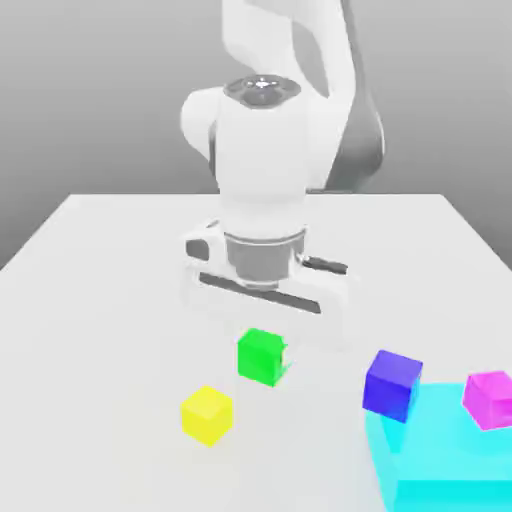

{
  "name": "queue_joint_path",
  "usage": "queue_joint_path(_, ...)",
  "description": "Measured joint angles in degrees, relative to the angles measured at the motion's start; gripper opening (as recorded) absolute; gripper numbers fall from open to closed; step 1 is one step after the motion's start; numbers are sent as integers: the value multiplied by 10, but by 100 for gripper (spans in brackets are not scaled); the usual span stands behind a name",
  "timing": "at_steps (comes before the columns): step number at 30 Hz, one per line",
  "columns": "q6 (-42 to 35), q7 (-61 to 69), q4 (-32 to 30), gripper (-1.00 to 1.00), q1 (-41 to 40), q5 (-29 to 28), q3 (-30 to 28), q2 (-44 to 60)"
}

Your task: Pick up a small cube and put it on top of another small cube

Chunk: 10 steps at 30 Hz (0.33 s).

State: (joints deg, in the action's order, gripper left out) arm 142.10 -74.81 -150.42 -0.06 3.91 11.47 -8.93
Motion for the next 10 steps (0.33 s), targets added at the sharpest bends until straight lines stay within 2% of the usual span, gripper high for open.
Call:
queue_joint_path(3,-22,-28,18,-100,43,2,48,-2)
queue_joint_path(6,31,-49,10,-100,50,-18,61,45)
queue_joint_path(7,48,-54,7,100,50,-23,62,60)
queue_joint_path(10,48,-54,7,100,50,-23,62,60)
